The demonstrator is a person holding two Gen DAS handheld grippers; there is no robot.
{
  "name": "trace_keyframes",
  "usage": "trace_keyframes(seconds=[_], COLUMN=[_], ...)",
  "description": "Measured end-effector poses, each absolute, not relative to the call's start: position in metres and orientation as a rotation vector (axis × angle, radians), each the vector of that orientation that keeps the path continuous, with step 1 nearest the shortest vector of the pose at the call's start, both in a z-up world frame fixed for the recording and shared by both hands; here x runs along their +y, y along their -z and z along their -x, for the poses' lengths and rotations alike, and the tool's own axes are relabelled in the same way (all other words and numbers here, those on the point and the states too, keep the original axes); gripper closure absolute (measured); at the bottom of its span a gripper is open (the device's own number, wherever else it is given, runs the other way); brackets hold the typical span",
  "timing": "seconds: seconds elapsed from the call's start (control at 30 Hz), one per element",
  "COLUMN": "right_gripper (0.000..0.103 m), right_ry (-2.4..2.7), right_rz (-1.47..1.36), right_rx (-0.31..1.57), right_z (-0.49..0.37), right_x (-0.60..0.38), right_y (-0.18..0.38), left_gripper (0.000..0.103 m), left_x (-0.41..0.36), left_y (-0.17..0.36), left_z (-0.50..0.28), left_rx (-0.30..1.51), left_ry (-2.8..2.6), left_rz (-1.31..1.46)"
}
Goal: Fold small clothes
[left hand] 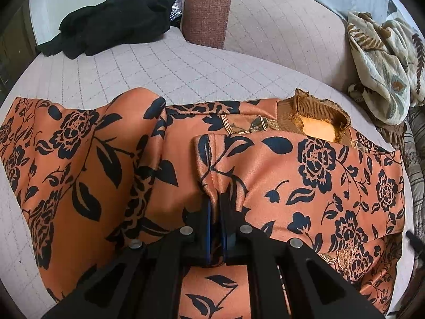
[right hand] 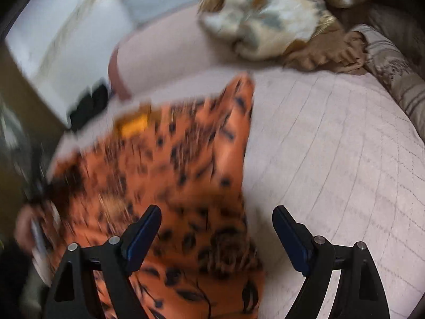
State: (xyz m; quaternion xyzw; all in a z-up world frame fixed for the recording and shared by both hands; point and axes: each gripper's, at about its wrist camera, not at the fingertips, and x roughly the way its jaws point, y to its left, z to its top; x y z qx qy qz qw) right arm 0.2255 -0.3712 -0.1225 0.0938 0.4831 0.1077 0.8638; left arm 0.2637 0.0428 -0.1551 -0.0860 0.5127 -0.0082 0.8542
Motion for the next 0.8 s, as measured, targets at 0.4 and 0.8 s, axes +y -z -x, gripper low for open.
trace_keyframes(seconds=[0.4,0.8], right_gripper=[0.026,0.043], right_ry=[0.010,-0.301], right_rz=[-0.341,-0.728], right_rx=[1.046,1.081], right_z=[-0.225,-0.330], right_x=[-0.429,-0.441], right_y=[0.147,0.168], left_gripper=[0.095,0.093], left_x=[0.040,0.046], left_y=[0.158,0.162], left_z=[-0.266,-0.267], left_rx=[1.072,1.067], left_ry=[-0.002,0.004], left_rz=[0.158,0.170])
